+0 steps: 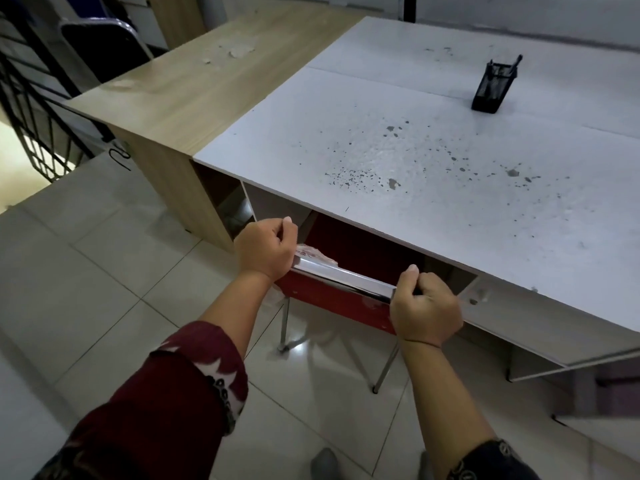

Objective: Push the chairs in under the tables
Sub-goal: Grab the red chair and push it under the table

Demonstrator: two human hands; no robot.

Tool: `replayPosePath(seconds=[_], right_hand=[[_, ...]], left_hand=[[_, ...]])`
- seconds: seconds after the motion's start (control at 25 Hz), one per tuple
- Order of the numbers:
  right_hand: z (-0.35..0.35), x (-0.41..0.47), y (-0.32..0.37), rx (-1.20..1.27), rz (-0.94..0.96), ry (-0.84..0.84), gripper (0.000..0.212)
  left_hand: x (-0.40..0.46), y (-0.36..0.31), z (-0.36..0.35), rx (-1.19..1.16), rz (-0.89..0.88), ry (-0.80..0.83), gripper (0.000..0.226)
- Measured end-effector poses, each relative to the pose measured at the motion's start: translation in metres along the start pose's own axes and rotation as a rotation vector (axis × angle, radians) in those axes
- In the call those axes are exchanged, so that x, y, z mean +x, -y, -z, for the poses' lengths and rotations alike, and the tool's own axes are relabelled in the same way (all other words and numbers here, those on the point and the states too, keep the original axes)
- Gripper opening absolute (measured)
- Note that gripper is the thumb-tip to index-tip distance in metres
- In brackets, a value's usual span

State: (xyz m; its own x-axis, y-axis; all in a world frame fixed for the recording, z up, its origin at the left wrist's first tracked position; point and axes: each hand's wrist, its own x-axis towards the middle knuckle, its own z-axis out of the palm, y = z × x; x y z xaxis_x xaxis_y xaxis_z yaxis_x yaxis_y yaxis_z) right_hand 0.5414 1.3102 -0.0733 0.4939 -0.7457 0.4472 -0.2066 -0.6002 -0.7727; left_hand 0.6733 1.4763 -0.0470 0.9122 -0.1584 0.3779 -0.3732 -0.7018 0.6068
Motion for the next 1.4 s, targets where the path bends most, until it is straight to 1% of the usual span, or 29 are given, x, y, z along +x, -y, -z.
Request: replayPosePath(seconds=[0.08, 0.16, 0.2, 0.28, 0.36, 0.52, 0.6, 0.76, 0.88, 1.0, 1.12, 1.4], right_hand=[[-0.004, 0.004, 0.009, -0.058, -0.001, 0.057, 0.044], [-0.006, 0.008, 0.019, -0.164, 0.053, 0.167, 0.039], [-0.008, 0.009, 0.025, -0.211, 0.094, 0.225, 0.035], [-0.013, 0.006, 0.036, -0.275, 0.17, 0.334, 0.028], [-0.018, 0.002, 0.042, -0.317, 0.22, 0.4, 0.035], [-0.026, 0.01, 0.043, -0.367, 0.198, 0.427, 0.045], [-0.035, 0.02, 0.043, -0.394, 0.179, 0.428, 0.047], [-0.053, 0.045, 0.038, -0.404, 0.121, 0.423, 0.046], [-0.062, 0.062, 0.034, -0.412, 0.092, 0.408, 0.05], [-0.071, 0.076, 0.031, -0.412, 0.071, 0.419, 0.048], [-0.078, 0.08, 0.032, -0.412, 0.06, 0.434, 0.046], [-0.083, 0.079, 0.039, -0.404, 0.043, 0.482, 0.045]], left_hand=[[0.007, -0.001, 0.003, 0.043, 0.002, -0.093, 0.045], [0.006, -0.003, 0.004, 0.132, -0.038, -0.179, 0.04], [0.001, -0.005, 0.001, 0.165, -0.095, -0.184, 0.037], [-0.013, -0.013, -0.011, 0.18, -0.242, -0.097, 0.033], [-0.02, -0.019, -0.021, 0.199, -0.308, -0.047, 0.036], [-0.005, -0.018, -0.027, 0.216, -0.314, -0.088, 0.037], [0.008, -0.02, -0.032, 0.224, -0.317, -0.057, 0.037], [0.036, -0.027, -0.046, 0.249, -0.288, 0.04, 0.041], [0.052, -0.032, -0.056, 0.287, -0.267, 0.093, 0.043], [0.068, -0.036, -0.064, 0.315, -0.25, 0.144, 0.047], [0.077, -0.033, -0.067, 0.318, -0.248, 0.15, 0.047], [0.084, -0.021, -0.062, 0.272, -0.306, 0.143, 0.046]])
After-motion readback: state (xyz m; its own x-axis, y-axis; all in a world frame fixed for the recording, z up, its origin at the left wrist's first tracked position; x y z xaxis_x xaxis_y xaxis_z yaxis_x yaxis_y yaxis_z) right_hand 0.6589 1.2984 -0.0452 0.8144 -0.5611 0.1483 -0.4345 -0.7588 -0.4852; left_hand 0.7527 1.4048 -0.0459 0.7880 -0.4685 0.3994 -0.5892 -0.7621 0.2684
